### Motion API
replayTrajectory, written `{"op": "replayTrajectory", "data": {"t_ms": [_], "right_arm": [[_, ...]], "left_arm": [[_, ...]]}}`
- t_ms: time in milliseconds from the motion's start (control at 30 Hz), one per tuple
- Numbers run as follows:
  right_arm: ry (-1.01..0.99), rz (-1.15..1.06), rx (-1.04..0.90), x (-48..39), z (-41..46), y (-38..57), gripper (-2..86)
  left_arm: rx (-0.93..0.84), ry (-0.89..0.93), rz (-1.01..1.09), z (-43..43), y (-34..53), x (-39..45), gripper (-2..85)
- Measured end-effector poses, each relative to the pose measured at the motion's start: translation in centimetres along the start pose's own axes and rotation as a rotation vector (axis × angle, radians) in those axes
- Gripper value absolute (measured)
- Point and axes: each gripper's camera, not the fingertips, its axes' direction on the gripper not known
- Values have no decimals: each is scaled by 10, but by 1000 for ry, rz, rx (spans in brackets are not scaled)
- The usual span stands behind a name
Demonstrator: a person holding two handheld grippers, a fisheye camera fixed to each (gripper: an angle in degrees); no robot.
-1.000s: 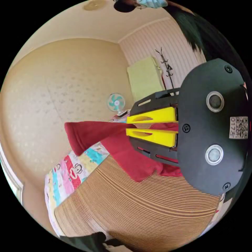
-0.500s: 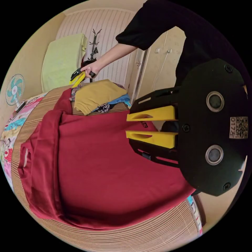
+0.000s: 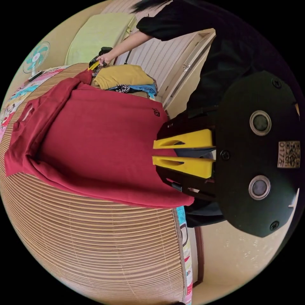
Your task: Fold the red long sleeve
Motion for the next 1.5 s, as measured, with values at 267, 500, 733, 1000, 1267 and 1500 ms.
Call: {"op": "replayTrajectory", "data": {"t_ms": [267,500,733,1000,1267,1500], "right_arm": [[-61,-345,520,-169,-143,103,28],[-359,-674,-232,-326,49,242,30],[-73,-636,-462,-228,76,380,48],[352,-293,-727,-26,28,404,147],[50,-111,-734,28,48,383,168],[31,-236,-692,43,34,411,41]], "left_arm": [[74,77,-19,-14,14,2,41],[137,93,37,-18,27,-4,41],[271,-32,17,-62,69,-63,76],[-50,-58,176,-35,91,-152,123],[-52,122,200,-49,66,-183,142],[-10,312,151,-87,82,-204,43]]}}
